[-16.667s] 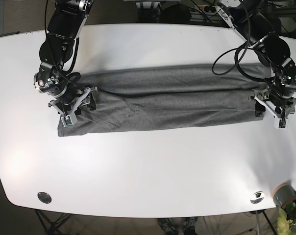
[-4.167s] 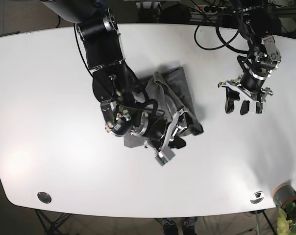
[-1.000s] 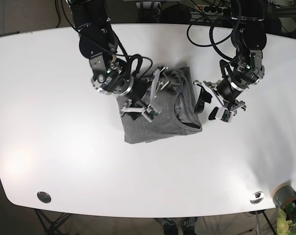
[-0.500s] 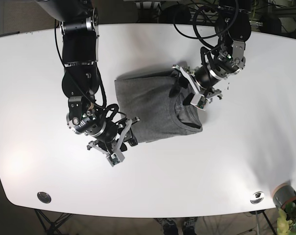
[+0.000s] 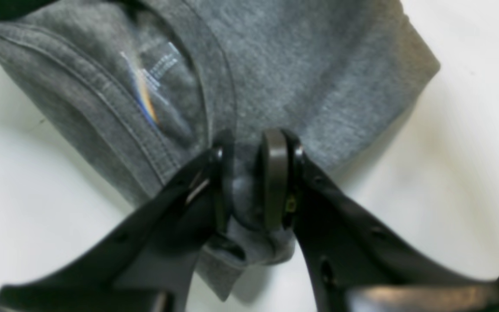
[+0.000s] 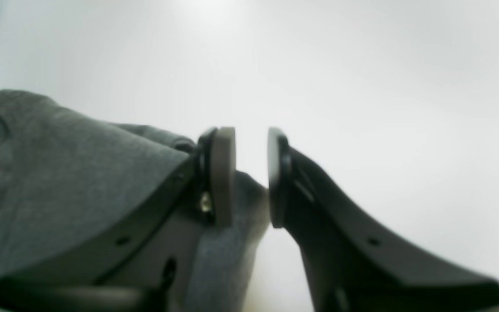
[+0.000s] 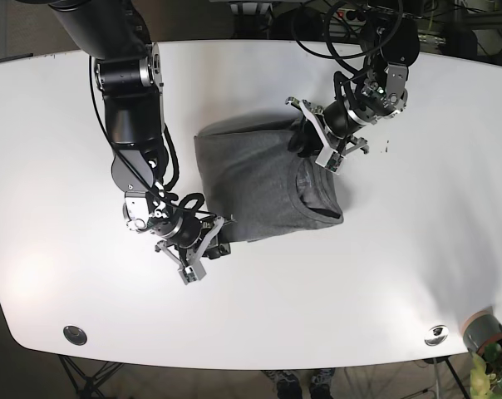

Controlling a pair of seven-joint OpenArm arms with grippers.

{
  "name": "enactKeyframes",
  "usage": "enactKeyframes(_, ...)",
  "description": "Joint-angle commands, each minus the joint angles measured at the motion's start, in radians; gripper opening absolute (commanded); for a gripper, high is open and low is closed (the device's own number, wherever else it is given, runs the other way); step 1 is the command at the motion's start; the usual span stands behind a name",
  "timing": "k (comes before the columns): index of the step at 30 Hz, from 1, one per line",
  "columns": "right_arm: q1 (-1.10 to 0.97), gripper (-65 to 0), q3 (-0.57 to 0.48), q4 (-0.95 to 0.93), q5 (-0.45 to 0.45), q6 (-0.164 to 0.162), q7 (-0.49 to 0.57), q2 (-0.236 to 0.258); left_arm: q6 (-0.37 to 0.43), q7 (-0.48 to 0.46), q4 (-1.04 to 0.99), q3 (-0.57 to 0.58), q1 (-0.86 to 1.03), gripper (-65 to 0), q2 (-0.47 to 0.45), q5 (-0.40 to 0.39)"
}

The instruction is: Fold the T-shirt properly

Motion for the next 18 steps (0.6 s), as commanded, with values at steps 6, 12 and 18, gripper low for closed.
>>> enactKeyframes(6, 0.033, -53.9, 0.002, -0.083, -0.036, 0.022, 0.123, 0.018, -0.002, -0.018, -0.083, 0.001, -0.065, -55.6, -0.007, -0.012)
enactKeyframes(12, -0.008, -54.1, 0.003, -0.079, -0.036, 0.072, 0.125, 0.037, -0.004, -0.018, -0.157, 0.007, -0.118, -55.6, -0.033, -0.012)
enactKeyframes(18, -0.071, -54.1, 0.006, -0.027, -0.031, 0.073, 0.128, 0.055, -0.005, -0.018, -0.284, 0.009, -0.242, -55.6, -0.045, -0.012)
